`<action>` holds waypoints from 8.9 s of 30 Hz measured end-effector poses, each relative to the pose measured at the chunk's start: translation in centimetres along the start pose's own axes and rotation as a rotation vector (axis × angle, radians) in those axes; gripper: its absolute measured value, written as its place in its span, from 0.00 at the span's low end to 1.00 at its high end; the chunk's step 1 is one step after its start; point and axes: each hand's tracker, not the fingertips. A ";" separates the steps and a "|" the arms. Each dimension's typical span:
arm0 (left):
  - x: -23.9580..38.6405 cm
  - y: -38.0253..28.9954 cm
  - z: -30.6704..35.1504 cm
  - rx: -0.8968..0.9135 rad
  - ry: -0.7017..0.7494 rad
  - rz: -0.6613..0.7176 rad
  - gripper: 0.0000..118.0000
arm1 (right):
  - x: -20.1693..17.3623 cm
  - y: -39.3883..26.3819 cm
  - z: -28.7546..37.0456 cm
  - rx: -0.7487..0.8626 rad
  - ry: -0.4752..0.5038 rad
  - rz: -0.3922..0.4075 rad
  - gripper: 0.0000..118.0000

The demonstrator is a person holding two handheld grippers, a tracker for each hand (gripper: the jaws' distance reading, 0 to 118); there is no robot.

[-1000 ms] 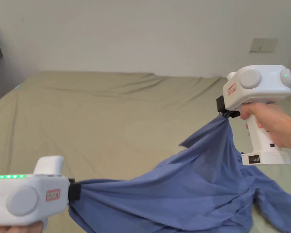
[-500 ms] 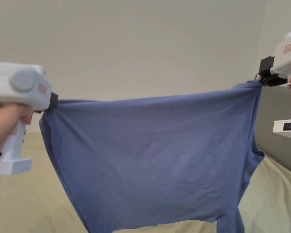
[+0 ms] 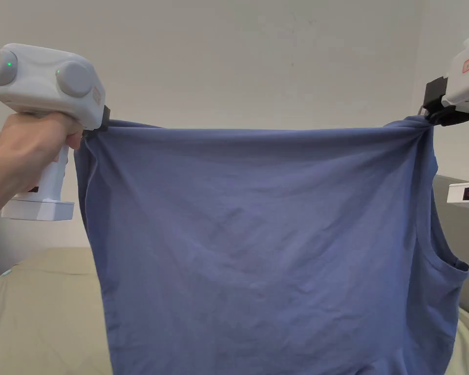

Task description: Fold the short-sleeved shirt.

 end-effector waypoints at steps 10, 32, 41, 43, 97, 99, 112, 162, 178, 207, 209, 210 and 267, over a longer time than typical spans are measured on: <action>-0.1 1.1 -2.7 -0.006 0.000 0.015 0.07 | -0.9 0.1 -2.6 0.003 -0.013 -0.001 0.14; 5.6 4.6 -19.1 0.025 0.063 -0.001 0.07 | 0.7 4.1 -21.8 -0.034 -0.082 0.075 0.14; 7.2 1.3 -26.8 0.007 0.078 0.020 0.07 | 2.1 1.6 -32.8 -0.081 -0.089 0.069 0.14; 7.4 -0.8 -28.6 -0.018 0.081 0.008 0.07 | 2.4 -0.3 -34.9 -0.114 -0.093 0.081 0.14; -1.2 -54.5 1.5 -0.807 -0.264 0.082 0.07 | 14.3 -55.0 -1.1 -0.798 -0.092 -0.264 0.14; -1.1 -54.4 1.3 -0.806 -0.259 0.091 0.07 | 14.0 -55.0 -1.2 -0.806 -0.103 -0.257 0.14; -3.0 -54.0 3.7 -0.793 -0.123 0.136 0.99 | 13.8 -54.3 3.4 -0.679 -0.225 -0.226 0.90; -0.8 -55.0 1.2 -0.856 -0.200 0.181 0.04 | 14.7 -56.9 0.8 -0.756 -0.154 -0.081 0.15; -0.9 -49.7 0.4 -0.740 -0.222 0.150 0.04 | 14.4 -51.8 0.6 -0.678 -0.183 -0.134 0.15; 4.7 -48.1 -24.4 -0.856 -0.198 0.092 0.24 | 15.5 -48.9 -27.4 -0.806 -0.258 -0.108 0.20; 4.6 -48.5 -24.4 -0.832 -0.197 0.111 0.35 | 15.7 -48.9 -27.2 -0.778 -0.276 -0.147 0.26; 4.4 -48.7 -24.3 -0.811 -0.164 0.122 0.74 | 15.9 -48.7 -26.7 -0.736 -0.294 -0.158 0.57; 3.1 -51.6 -15.2 -0.887 -0.179 0.130 0.05 | 13.5 -54.1 -17.1 -0.874 -0.108 -0.225 0.19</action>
